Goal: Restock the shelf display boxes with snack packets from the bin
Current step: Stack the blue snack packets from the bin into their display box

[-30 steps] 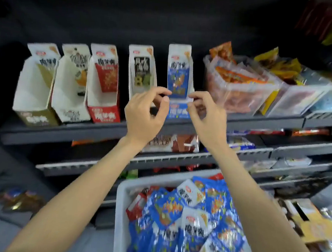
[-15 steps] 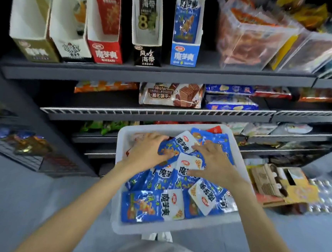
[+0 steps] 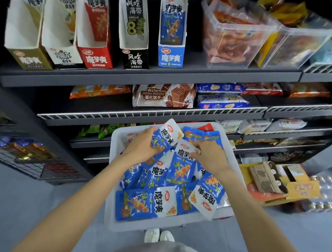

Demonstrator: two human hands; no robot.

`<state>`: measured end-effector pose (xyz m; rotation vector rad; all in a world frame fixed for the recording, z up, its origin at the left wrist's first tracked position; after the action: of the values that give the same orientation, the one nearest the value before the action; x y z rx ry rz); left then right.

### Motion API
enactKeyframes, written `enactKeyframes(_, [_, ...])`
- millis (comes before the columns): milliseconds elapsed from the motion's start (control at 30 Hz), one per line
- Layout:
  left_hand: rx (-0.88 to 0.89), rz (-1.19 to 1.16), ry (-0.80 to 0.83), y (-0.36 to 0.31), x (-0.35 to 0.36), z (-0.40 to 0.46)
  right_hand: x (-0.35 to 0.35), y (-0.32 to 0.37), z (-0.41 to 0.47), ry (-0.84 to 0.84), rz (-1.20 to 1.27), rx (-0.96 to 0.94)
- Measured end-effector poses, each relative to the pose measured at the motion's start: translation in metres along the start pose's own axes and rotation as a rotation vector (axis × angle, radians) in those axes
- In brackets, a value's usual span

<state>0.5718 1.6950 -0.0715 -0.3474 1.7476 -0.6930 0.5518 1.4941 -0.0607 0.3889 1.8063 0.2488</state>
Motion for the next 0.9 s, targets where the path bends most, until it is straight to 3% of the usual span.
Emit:
enactKeyframes(67, [-0.041,-0.095,-0.018,0.006,0.001,-0.004,-0.007,0.000,-0.001,-0.205,0.051,-0.047])
enactKeyframes(133, [-0.080,-0.187,-0.046,0.011,0.001,-0.007,-0.012,-0.004,-0.002,-0.264,0.275,-0.042])
enactKeyframes(233, [-0.116,-0.312,-0.093,0.018,-0.001,-0.010,-0.008,-0.012,0.002,-0.068,0.609,0.098])
enactKeyframes(333, [-0.105,-0.444,-0.150,0.016,-0.008,-0.014,0.000,-0.014,0.004,0.086,0.770,0.152])
enactKeyframes(467, [0.019,-0.562,-0.296,-0.008,-0.043,-0.021,-0.018,-0.004,0.005,0.109,0.946,0.092])
enactKeyframes(667, [0.291,-0.485,-0.486,-0.064,-0.121,-0.006,-0.108,0.032,0.016,-0.226,0.859,-0.231])
enactKeyframes(900, [0.373,-0.562,-0.668,-0.097,-0.198,0.058,-0.207,0.069,0.030,-0.575,1.023,-0.380])
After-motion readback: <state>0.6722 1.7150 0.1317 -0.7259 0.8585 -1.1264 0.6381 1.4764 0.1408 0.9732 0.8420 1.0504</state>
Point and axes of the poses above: each hand's wrist, its own z-axis towards the middle knuckle, its own x-axis out of the palm, y = z × x, the point moved 5 cm from there along z, towards the middle knuckle, and after that the axes turned 6 degrees about x, right-handed, at the moved point
